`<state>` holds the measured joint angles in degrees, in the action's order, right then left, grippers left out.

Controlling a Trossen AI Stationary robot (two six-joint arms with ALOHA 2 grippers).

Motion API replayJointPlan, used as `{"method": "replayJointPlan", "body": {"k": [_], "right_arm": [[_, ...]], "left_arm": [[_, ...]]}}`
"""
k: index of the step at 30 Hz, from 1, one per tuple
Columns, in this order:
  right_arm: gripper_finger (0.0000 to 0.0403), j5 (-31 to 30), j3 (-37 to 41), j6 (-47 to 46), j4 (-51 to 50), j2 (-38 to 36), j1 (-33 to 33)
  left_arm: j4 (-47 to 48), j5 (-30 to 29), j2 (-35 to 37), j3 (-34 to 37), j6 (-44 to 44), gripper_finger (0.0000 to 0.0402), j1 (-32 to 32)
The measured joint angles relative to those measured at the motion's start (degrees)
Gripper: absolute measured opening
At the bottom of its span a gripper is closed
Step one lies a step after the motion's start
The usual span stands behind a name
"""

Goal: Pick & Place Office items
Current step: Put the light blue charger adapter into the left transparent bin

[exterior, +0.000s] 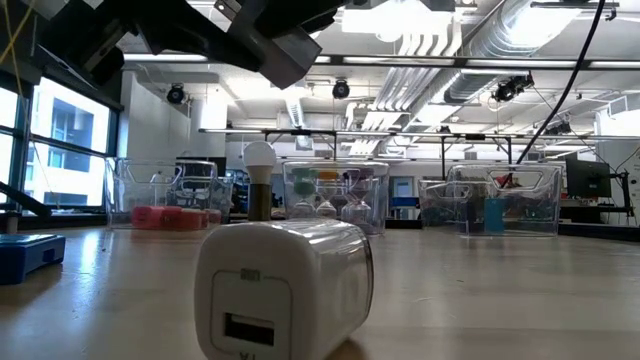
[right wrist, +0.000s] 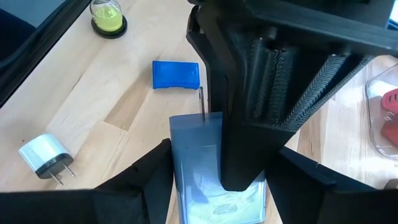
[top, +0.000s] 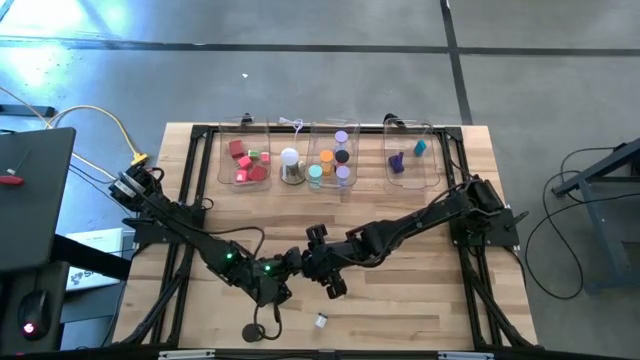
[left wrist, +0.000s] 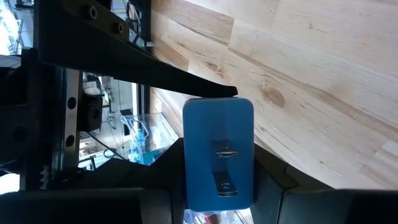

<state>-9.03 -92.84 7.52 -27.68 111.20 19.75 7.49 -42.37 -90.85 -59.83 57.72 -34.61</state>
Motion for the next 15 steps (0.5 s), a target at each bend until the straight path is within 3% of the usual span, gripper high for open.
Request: {"method": "replayJointPlan", "body": {"k": [15], "right_arm": [[0.0258, 0.4, -0.1, -3.2, -1.3, 0.0, 0.0]], "left_arm": [[0.4, 0.3, 0.0, 0.0, -0.7, 0.0111, -1.6]]}}
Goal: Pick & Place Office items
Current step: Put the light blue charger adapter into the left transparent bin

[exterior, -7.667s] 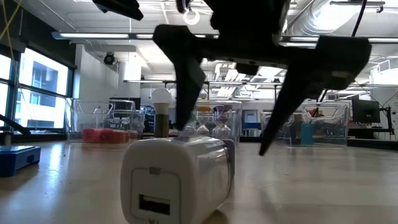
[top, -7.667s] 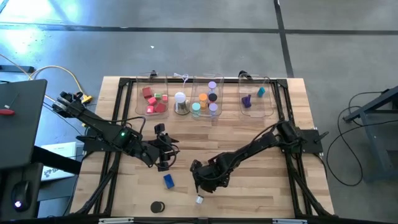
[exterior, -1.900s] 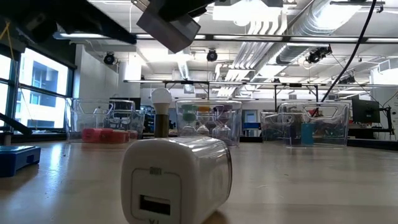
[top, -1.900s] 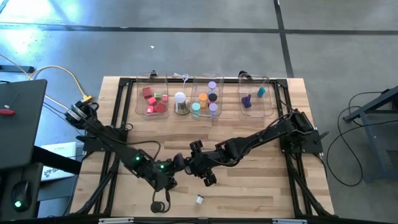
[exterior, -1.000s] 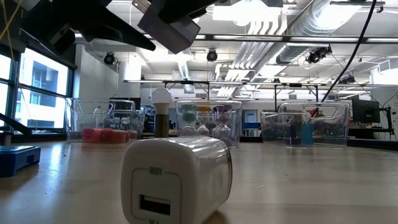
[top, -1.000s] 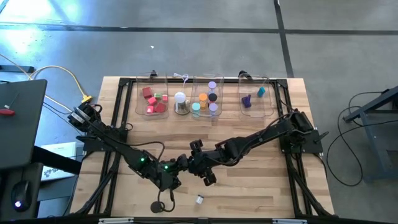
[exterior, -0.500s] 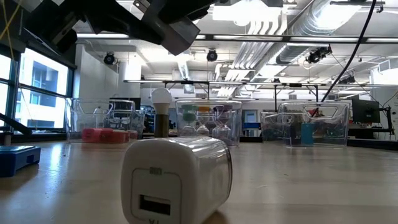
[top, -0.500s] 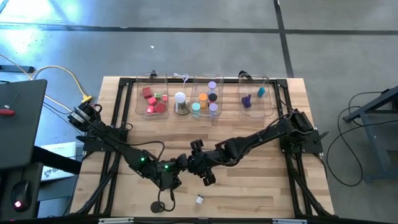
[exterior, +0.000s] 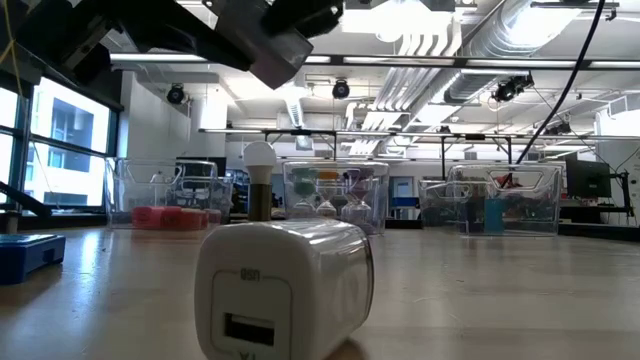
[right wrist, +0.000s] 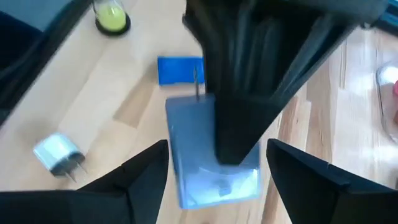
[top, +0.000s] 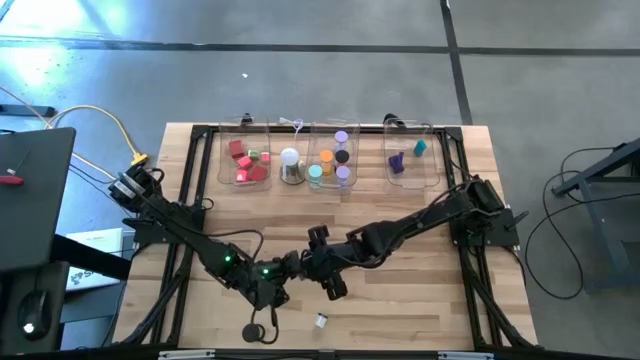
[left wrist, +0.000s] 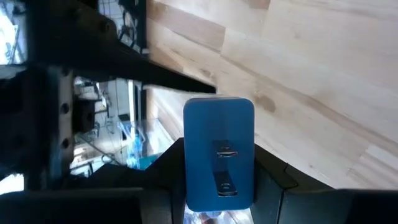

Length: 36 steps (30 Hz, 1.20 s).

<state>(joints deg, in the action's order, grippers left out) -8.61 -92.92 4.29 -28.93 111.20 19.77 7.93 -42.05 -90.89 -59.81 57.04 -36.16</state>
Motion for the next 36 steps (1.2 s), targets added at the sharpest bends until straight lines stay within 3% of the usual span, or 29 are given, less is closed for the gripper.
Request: {"method": "replayJointPlan", "body": {"k": [3, 9, 14, 24, 32, 36], "right_arm": [[0.026, -1.7, 0.0, 0.2, -2.3, 0.0, 0.0], [0.0255, -8.3, 0.0, -3.3, -8.3, -2.3, 0.5], [0.0254, -10.4, 0.0, -9.2, -12.3, -4.7, 0.8], [0.0251, -11.1, 0.1, -15.2, -17.0, -6.0, 0.8], [0.0247, -22.6, 0.1, -13.7, -14.7, -6.0, 0.7], [0.0248, -21.4, 0.1, -13.4, -10.6, -6.1, 0.7]], "left_arm": [[0.3, -2.6, 0.1, 0.0, -3.1, 0.0111, -0.2], [0.8, -14.3, 3.3, 0.0, -24.4, 0.0111, -1.7], [8.5, -22.3, 7.3, 0.0, -33.7, 0.0111, -0.7], [29.5, -13.0, 19.3, 0.0, -54.6, 0.0111, 10.9], [39.8, -7.6, 28.8, 0.0, -65.1, 0.0111, 19.5], [43.9, -6.1, 31.7, 0.0, -67.6, 0.0111, 22.1]]}}
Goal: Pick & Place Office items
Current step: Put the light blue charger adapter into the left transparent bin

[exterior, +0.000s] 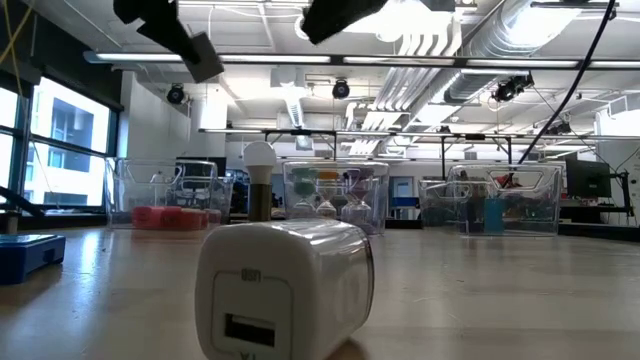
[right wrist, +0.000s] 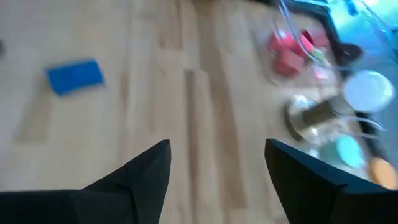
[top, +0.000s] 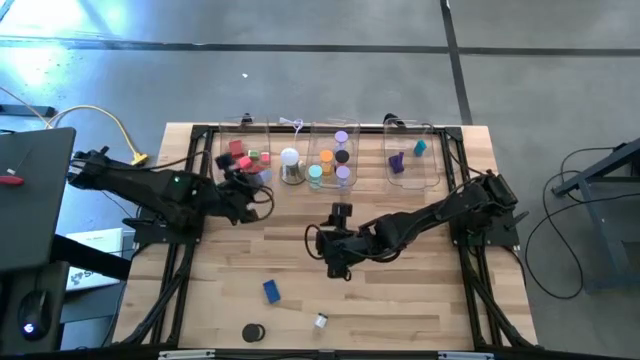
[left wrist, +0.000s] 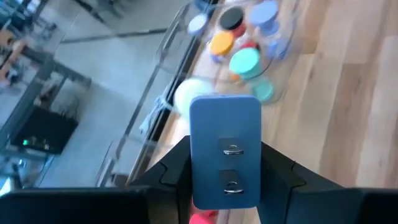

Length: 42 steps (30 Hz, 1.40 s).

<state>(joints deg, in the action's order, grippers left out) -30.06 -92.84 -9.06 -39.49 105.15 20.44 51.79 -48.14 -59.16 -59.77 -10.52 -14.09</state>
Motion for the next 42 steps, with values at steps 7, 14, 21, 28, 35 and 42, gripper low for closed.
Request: {"method": "replayJointPlan", "body": {"k": [7, 14, 21, 28, 35, 42], "right_arm": [[0.0248, 7.9, 0.0, -0.1, 11.2, 0.0, 0.0], [0.0248, 17.4, 0.0, -0.1, 21.3, 0.0, 0.0], [0.0249, 23.0, 0.0, -0.2, 27.0, 0.0, 0.0], [0.0249, 23.0, 0.0, -0.1, 27.9, 0.0, 0.0], [0.0249, 23.0, 0.0, -0.1, 27.9, 0.0, 0.0], [0.0249, 23.0, 0.0, -0.1, 27.9, 0.0, 0.0]], "left_arm": [[8.3, 0.3, 2.9, 0.2, -5.1, 0.0111, 6.0], [8.3, 7.5, 8.0, 5.6, -7.3, 0.0111, 12.1], [2.4, 8.4, 11.8, 9.3, -5.7, 0.0111, 16.7], [0.2, 10.9, 8.8, 11.3, -8.1, 0.0111, 26.7], [-0.4, 14.9, 3.2, 11.3, -6.5, 0.0111, 35.3], [-0.7, 18.4, 1.6, 11.3, -4.4, 0.0111, 40.6]]}}
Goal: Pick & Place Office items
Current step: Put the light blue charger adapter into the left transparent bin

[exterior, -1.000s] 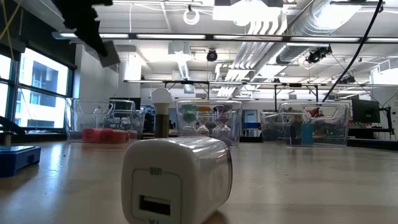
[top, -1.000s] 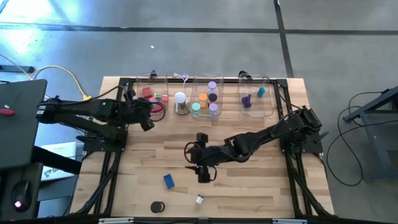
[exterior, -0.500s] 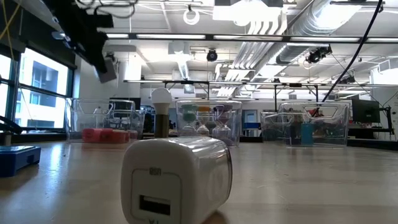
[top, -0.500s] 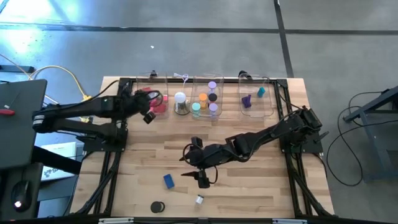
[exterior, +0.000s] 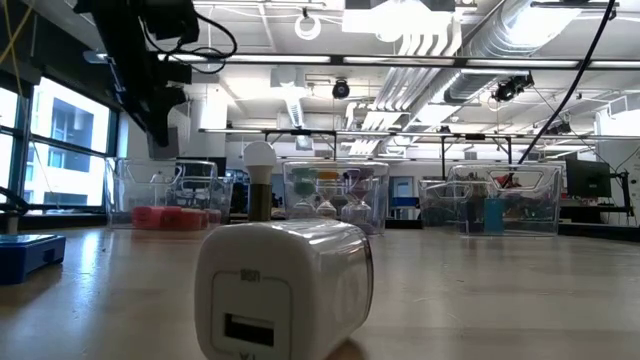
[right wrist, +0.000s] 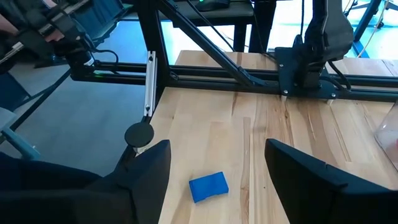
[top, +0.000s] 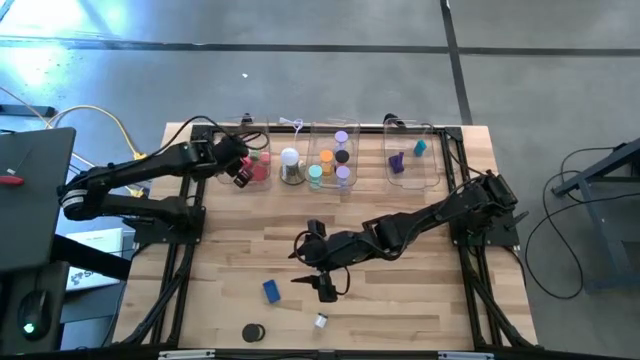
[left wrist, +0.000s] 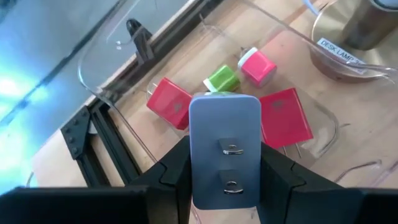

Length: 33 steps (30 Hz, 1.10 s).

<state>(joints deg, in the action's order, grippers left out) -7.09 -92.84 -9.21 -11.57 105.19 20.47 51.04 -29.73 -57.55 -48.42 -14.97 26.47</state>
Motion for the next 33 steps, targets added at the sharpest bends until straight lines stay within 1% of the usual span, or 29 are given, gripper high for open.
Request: {"method": "replayJointPlan", "body": {"k": [5, 10, 16, 22, 28, 33], "right_arm": [[0.0249, 0.0, 0.0, 0.0, 0.0, 0.0, 0.0], [0.0249, 0.0, 0.0, 0.0, 0.0, 0.0, 0.0], [0.0249, 0.0, 0.0, 0.0, 0.0, 0.0, 0.0], [0.0249, 0.0, 0.0, 0.0, 0.0, 0.0, 0.0], [0.0249, 0.0, 0.0, 0.0, 0.0, 0.0, 0.0], [0.0249, 0.0, 0.0, 0.0, 0.0, 0.0, 0.0]], "left_arm": [[-0.2, 4.2, -0.4, 0.0, 1.1, 0.0111, 4.6], [-0.1, 10.7, -1.4, 0.0, 1.4, 0.0111, 9.3], [-0.1, 11.3, -2.6, 0.0, 0.3, 0.0111, 12.7], [-1.0, 16.1, -8.0, 0.0, -0.1, 0.0111, 15.7], [-0.9, 16.1, -13.5, 0.0, -3.3, 0.0111, 16.8], [-1.0, 16.1, -15.8, 0.0, -8.4, 0.0111, 18.2]]}}
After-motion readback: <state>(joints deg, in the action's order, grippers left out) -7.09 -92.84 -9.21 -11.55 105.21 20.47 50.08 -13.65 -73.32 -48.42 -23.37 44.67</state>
